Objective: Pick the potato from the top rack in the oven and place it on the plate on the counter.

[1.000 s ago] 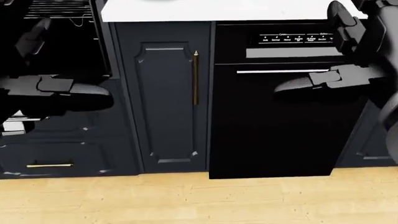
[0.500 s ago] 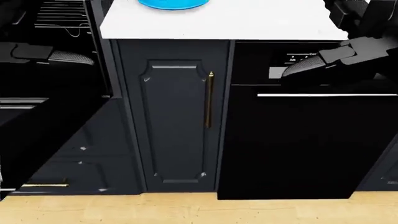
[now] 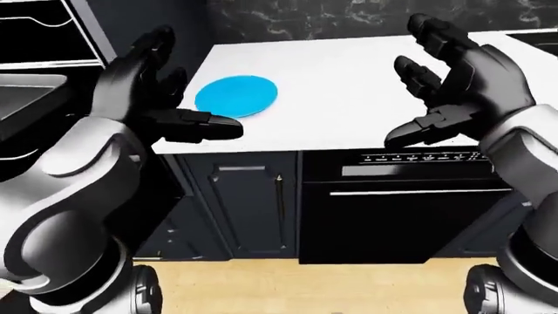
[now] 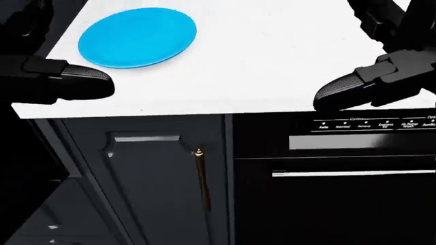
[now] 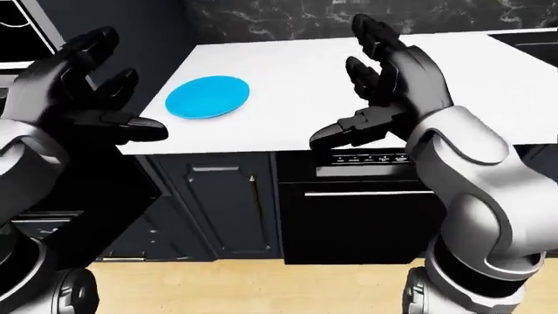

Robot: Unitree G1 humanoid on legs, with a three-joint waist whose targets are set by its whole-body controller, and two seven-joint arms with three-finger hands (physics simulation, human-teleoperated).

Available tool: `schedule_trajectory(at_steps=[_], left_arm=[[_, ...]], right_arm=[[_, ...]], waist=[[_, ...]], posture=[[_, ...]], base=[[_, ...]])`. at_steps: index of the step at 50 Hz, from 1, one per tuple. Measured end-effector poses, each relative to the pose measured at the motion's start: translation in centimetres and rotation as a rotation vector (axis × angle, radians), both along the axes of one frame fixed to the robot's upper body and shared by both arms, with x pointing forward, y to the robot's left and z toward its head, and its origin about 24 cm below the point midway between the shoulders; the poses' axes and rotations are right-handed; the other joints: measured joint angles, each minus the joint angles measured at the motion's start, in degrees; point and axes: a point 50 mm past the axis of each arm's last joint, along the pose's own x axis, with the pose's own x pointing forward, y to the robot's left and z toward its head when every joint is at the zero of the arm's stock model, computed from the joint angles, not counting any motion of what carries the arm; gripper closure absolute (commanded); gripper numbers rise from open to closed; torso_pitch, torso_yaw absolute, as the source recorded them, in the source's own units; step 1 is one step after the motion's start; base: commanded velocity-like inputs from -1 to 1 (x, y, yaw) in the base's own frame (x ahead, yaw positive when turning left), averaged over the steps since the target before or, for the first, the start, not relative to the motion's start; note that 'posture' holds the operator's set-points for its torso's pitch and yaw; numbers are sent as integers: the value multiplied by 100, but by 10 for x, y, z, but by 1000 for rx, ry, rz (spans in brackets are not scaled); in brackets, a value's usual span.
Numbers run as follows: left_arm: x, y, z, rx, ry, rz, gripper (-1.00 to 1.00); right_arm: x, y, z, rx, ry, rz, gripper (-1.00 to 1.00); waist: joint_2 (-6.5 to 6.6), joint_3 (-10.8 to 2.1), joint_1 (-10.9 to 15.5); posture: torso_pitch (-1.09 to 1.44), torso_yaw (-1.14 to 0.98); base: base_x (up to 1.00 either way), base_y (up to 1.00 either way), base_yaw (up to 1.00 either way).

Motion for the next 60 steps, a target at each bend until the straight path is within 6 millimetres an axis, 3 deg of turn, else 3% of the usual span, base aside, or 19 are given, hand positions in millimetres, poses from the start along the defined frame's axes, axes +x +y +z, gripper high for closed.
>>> schedule_trajectory(at_steps=[3, 6, 8, 10, 12, 15, 23, 25, 28, 34, 35, 37, 40, 48, 51, 52, 56, 60], left_arm=[[-7, -1, 7, 5, -45, -15, -100], [-8, 1, 13, -7, -85, -3, -100], [-6, -1, 6, -6, -51, -13, -100], [-4, -1, 2, 1, -17, -14, -100], [-4, 2, 3, 1, -17, -2, -100], [-6, 5, 7, -6, -47, 14, -100], [-9, 3, 9, -6, -53, -4, -100], [-8, 7, 7, -14, -43, 16, -100], [-7, 12, 3, -17, -24, 47, -100], [-10, 10, 12, -13, -59, 27, -100], [-10, 8, 13, -16, -65, 21, -100], [-10, 5, 9, -10, -43, 0, -100], [-10, 5, 8, -1, -29, -8, -100], [-12, 7, 13, -12, -61, 8, -100], [-13, 8, 11, -11, -54, 5, -100], [-13, 9, 11, -13, -54, 12, -100], [-11, 14, 7, -17, -29, 45, -100], [-14, 11, 11, -13, -54, 29, -100]], right_arm=[[-7, 2, 12, -10, -46, 20, -100], [-14, 5, 22, -27, -96, 50, -100], [-14, 2, 18, -20, -84, 50, -100], [-12, 4, 15, -22, -57, 58, -100], [-11, 6, 15, -27, -52, 75, -100], [-12, 8, 16, -27, -56, 89, -100], [-13, 4, 21, -20, -55, 70, -100], [-12, 9, 19, -24, -47, 92, -100], [-12, 16, 17, -39, -28, 132, -100], [-14, 16, 26, -34, -70, 125, -100], [-14, 15, 27, -32, -75, 120, -100], [-12, 13, 24, -24, -56, 106, -100], [-10, 13, 24, -32, -43, 106, -100], [-11, 15, 24, -32, -51, 111, -100], [-11, 15, 23, -36, -49, 112, -100], [-11, 16, 22, -35, -53, 119, -100], [-9, 24, 17, -50, -23, 163, -100], [-10, 20, 20, -46, -41, 147, -100]], waist=[[-126, -112, -14], [-591, -126, -176], [-622, -25, -188], [-667, -77, -116], [-620, -134, -37], [-450, -109, 45], [191, -64, 164], [106, -38, 230], [-50, -125, 281], [-703, -28, 118], [-764, -43, 46], [-729, -14, 7], [-659, -97, 84], [-88, -20, 73], [185, -48, 102], [193, -71, 149], [-43, -149, 286], [-343, -72, 219]], posture=[[0, 0], [0, 0], [0, 0], [0, 0], [0, 0], [0, 0], [0, 0], [0, 0], [0, 0], [0, 0], [0, 0], [0, 0], [0, 0], [0, 0], [0, 0], [0, 0], [0, 0], [0, 0]], base=[[-12, 0, 100], [-12, 0, 100], [-12, 0, 100], [-12, 0, 100], [-12, 0, 100], [-11, 0, 100], [-12, 0, 100], [-12, 0, 100], [-12, 0, 100], [-11, 0, 100], [-12, 0, 100], [-11, 0, 100], [-12, 0, 100], [-12, 0, 100], [-12, 0, 100], [-12, 0, 100], [-12, 0, 100], [-12, 0, 100]])
